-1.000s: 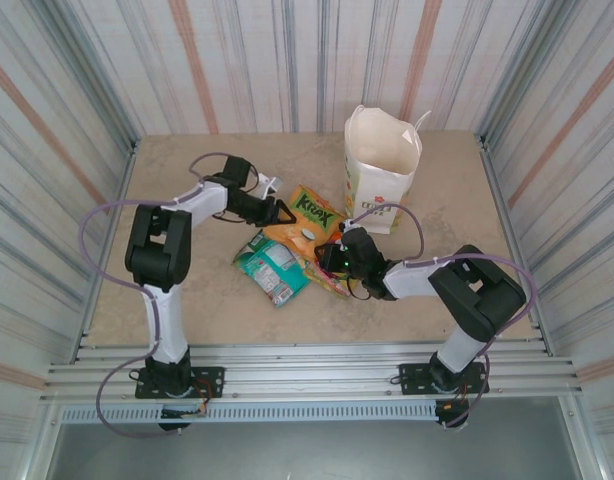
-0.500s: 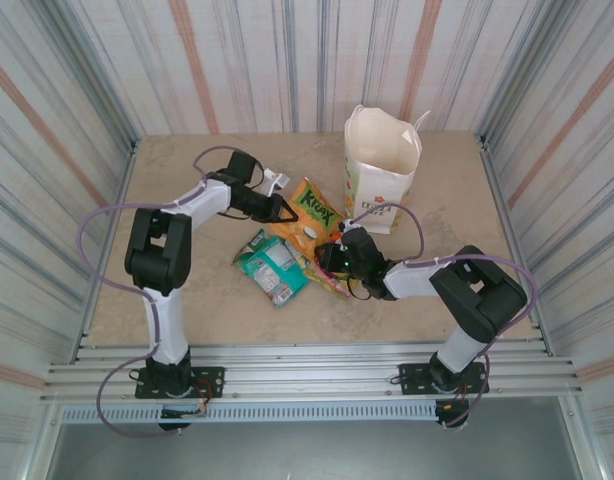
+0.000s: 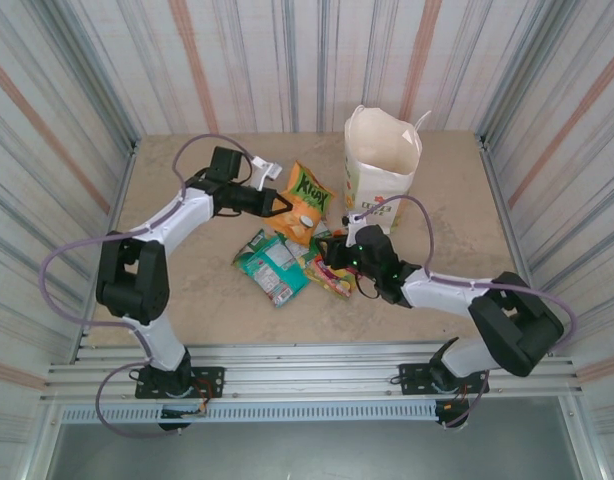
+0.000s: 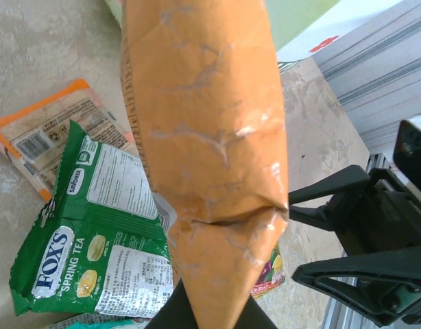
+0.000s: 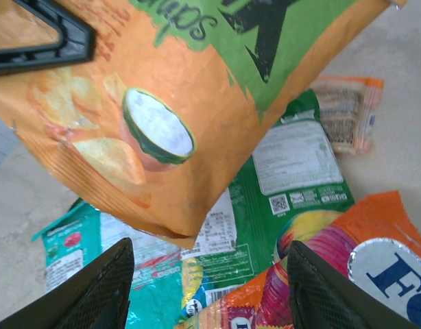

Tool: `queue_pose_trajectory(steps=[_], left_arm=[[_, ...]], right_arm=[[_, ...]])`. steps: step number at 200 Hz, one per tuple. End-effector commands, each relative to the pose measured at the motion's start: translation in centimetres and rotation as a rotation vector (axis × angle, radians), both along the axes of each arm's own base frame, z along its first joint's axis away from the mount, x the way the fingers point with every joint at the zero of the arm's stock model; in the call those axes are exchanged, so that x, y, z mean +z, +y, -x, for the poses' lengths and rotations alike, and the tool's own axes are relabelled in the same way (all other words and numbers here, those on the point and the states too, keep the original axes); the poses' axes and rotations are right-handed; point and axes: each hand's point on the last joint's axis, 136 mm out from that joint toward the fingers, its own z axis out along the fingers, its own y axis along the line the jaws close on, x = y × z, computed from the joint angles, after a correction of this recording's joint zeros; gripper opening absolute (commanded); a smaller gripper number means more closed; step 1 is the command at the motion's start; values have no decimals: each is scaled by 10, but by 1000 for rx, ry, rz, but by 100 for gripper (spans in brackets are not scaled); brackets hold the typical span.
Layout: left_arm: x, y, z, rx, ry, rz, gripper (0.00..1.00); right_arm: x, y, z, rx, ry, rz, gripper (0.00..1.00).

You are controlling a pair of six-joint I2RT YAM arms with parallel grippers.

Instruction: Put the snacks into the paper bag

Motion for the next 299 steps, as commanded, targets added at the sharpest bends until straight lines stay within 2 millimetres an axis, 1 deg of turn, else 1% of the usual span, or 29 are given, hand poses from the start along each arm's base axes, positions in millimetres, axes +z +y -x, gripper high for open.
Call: queue_pose_trajectory(steps=[1,41,92,107,131,156,182,199,227,241,263,278,299], left_arm=[[29,-2,6,-20,-114,53,2],[58,-2,22,-41,-217,132,0],[99,1,42,-50,-364,235,0],[108,2,50,-54,-396,263,0],[123,2,62,-82,-439,316,0],[140,1,76,-128,-485,373,0],[156,0,89,-175,-533,425,0],[167,-3,98,-212,-560,452,0],[176,-13,109,-270,-581,476,0],[176,-20,114,-302,-578,484,0],[174,-31,119,-342,-572,491,0],[170,-36,118,-351,-562,491,0],[168,-37,113,-339,-560,492,0]], right_arm=[[16,-7,7,36,-77,38,61],[46,-18,15,67,-159,-7,65],[71,-42,21,65,-222,-47,69],[77,-47,22,77,-246,-49,70],[84,-49,23,114,-266,-58,73],[97,-50,22,159,-269,-102,74],[116,-47,19,219,-273,-167,82],[129,-41,20,264,-299,-192,86],[150,-31,25,352,-348,-234,87],[158,-29,24,374,-372,-256,87],[177,-28,23,409,-418,-305,87],[187,-26,25,445,-443,-322,87],[194,-22,34,521,-455,-338,84]])
